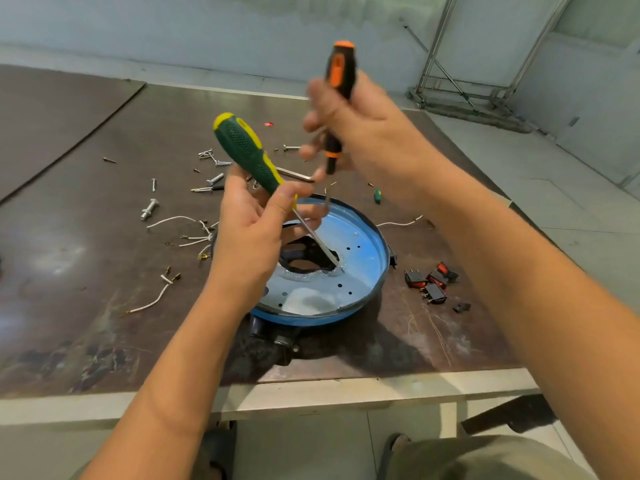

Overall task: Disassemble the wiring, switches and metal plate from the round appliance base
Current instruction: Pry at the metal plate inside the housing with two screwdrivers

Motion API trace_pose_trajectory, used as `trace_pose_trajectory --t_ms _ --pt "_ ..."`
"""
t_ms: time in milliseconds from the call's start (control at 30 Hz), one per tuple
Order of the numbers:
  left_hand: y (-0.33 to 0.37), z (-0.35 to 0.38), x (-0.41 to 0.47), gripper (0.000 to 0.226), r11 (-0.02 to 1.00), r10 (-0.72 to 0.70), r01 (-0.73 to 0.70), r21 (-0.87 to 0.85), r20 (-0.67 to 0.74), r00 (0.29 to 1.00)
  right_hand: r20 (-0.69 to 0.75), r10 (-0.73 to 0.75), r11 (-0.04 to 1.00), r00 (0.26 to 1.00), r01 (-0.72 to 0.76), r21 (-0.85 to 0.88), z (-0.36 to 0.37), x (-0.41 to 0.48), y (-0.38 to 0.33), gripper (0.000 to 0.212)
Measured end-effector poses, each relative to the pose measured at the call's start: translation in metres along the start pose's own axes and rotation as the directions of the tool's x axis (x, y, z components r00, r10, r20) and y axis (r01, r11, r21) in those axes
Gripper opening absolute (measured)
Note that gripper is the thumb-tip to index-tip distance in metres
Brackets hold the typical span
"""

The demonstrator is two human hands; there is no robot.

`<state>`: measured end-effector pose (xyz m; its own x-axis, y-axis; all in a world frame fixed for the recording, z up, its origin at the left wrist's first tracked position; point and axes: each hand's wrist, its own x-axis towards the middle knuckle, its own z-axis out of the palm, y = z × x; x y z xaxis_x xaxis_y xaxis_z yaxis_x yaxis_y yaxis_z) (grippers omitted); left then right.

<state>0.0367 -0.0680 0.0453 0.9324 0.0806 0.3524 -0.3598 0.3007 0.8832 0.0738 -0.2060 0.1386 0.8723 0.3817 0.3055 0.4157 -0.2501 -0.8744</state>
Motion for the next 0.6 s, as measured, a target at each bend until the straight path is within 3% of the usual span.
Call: trace_pose_trajectory --t_ms 67,100,267,367,467,600 --pt "0.0 -0.008 0.0 0.024 0.998 -0.028 0.029 0.054 -0.015 0.999 -0.036 0.137 0.949 0.99 -0.121 0.292 -0.009 -0.009 0.011 0.015" --pt "-0.002 -0.012 -0.001 0.024 0.997 -0.045 0.046 0.069 -0.024 0.999 -0.049 0.18 0.921 0.982 -0.151 0.358 -0.011 -0.016 0.019 0.016" --pt "-0.014 -0.022 -0.006 0.029 0.991 -0.125 0.127 0.052 -0.04 0.991 -0.088 0.274 0.834 0.958 -0.191 0.518 0.003 -0.052 0.059 0.015" --pt "-0.019 -0.024 -0.008 0.026 0.989 -0.137 0.138 0.048 -0.038 0.99 -0.098 0.271 0.758 0.958 -0.149 0.635 0.014 -0.065 0.072 0.028" --pt "-0.019 -0.025 -0.009 0.024 0.989 -0.14 0.141 0.041 -0.031 0.99 -0.082 0.242 0.686 0.967 -0.111 0.719 0.021 -0.078 0.086 0.024" --pt "-0.02 -0.024 -0.011 0.018 0.988 -0.139 0.14 0.065 -0.007 0.99 -0.077 0.218 0.677 0.973 -0.094 0.73 0.026 -0.087 0.095 0.024"
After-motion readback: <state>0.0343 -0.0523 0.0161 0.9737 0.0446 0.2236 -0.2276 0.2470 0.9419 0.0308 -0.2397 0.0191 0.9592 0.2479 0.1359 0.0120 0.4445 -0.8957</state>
